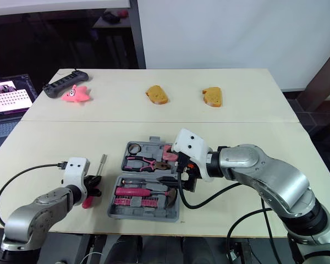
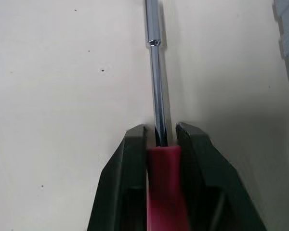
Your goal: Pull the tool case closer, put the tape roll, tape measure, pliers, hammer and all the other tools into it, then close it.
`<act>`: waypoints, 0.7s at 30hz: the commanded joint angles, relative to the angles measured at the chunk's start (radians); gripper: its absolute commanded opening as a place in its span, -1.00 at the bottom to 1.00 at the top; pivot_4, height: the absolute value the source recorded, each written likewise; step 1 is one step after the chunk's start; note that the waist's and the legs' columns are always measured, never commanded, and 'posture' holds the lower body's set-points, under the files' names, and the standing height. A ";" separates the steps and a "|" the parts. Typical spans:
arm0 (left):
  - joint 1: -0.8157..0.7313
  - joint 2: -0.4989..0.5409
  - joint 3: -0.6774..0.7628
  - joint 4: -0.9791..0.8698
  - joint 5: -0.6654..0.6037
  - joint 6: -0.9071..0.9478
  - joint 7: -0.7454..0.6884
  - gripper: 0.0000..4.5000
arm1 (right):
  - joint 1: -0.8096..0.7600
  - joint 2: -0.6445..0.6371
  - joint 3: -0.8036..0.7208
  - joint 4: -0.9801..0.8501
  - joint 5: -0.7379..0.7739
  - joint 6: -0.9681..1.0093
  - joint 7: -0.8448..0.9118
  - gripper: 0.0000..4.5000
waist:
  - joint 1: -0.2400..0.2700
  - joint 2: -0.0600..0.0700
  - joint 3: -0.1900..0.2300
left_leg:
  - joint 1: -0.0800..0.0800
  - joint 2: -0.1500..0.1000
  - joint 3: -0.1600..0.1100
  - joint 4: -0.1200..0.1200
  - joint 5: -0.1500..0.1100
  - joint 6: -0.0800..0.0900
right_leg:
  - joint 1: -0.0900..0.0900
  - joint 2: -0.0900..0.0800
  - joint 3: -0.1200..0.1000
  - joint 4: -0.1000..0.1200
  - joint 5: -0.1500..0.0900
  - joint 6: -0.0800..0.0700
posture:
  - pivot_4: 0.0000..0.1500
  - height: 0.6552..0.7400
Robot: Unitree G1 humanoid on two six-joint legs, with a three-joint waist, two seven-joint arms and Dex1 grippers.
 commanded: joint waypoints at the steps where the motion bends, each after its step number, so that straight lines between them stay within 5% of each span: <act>1: 0.011 -0.016 0.008 -0.038 0.001 0.043 -0.007 -0.83 | -0.019 0.000 -0.022 -0.027 0.002 -0.009 0.004 1.00 | 0.000 0.000 0.000 | 0.000 0.000 0.000 0.000 0.000 0.000 | 0.000 0.000 0.000 0.000 0.000 0.000 | 1.00 1.00; 7: -0.020 0.037 0.021 -0.078 0.037 0.046 -0.026 -0.83 | -0.024 0.005 -0.016 -0.018 -0.003 -0.011 0.003 1.00 | -0.001 -0.004 0.002 | 0.000 0.000 0.000 0.000 0.000 0.000 | 0.000 0.000 0.000 0.000 0.000 0.000 | 1.00 1.00; 12: -0.061 0.212 0.080 -0.157 -0.007 0.055 -0.175 -0.83 | -0.028 0.015 -0.013 -0.011 -0.006 -0.009 -0.003 1.00 | -0.001 -0.011 0.008 | -0.001 0.000 -0.001 -0.001 0.000 -0.001 | -0.002 0.000 0.000 0.000 0.000 0.000 | 1.00 1.00; 21: -0.120 0.663 0.150 -0.174 -0.319 0.113 -0.769 -0.83 | -0.033 0.027 -0.004 -0.002 -0.015 -0.008 -0.006 1.00 | -0.003 -0.016 0.014 | -0.003 0.001 0.001 -0.003 0.000 -0.001 | -0.005 0.000 -0.001 -0.001 -0.002 -0.003 | 1.00 1.00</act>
